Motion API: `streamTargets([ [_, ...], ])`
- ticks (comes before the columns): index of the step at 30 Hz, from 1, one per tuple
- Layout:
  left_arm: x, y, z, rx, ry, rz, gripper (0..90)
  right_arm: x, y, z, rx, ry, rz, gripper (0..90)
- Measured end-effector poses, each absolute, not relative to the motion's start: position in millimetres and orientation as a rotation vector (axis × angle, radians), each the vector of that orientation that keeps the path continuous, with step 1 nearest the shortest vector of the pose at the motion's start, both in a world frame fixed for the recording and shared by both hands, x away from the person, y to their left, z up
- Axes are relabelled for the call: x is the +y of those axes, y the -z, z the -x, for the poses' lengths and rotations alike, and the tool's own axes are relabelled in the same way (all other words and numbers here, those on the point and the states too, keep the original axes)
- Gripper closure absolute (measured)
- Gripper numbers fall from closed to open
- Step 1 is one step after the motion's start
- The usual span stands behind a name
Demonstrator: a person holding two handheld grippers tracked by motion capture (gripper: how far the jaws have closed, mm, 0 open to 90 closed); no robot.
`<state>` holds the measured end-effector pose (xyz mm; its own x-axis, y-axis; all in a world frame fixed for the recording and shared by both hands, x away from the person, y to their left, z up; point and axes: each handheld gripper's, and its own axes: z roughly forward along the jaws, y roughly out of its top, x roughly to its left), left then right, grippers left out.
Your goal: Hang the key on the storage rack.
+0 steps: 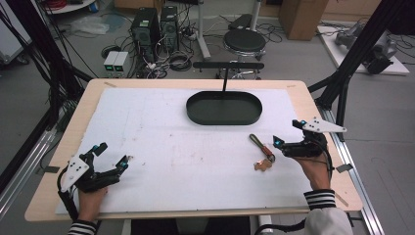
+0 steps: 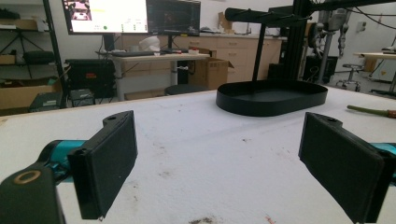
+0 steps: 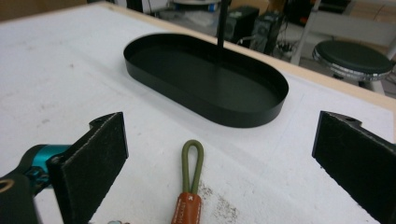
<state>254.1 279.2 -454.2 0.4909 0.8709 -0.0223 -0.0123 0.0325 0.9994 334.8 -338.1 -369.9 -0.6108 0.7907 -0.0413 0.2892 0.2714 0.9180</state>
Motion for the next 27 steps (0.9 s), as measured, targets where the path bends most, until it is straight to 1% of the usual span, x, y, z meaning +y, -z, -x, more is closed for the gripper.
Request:
streamTargets([
  [6, 279.1, 454.1, -253.9, 0.823, -0.815, -1.375, 12.0, -332.6, 361.5, -347.5, 2.153, -1.215, -0.995, 2.5],
  [16, 279.3, 454.1, -254.1, 0.824, -0.814, -1.375, 12.0, -320.7, 359.0, -361.8, 2.319, -1.068, -1.016, 2.7],
  [27, 279.5, 454.1, -254.3, 0.828, -0.812, -1.376, 12.0, -305.0, 376.1, -382.6, 2.481, -0.828, -1.052, 2.7],
])
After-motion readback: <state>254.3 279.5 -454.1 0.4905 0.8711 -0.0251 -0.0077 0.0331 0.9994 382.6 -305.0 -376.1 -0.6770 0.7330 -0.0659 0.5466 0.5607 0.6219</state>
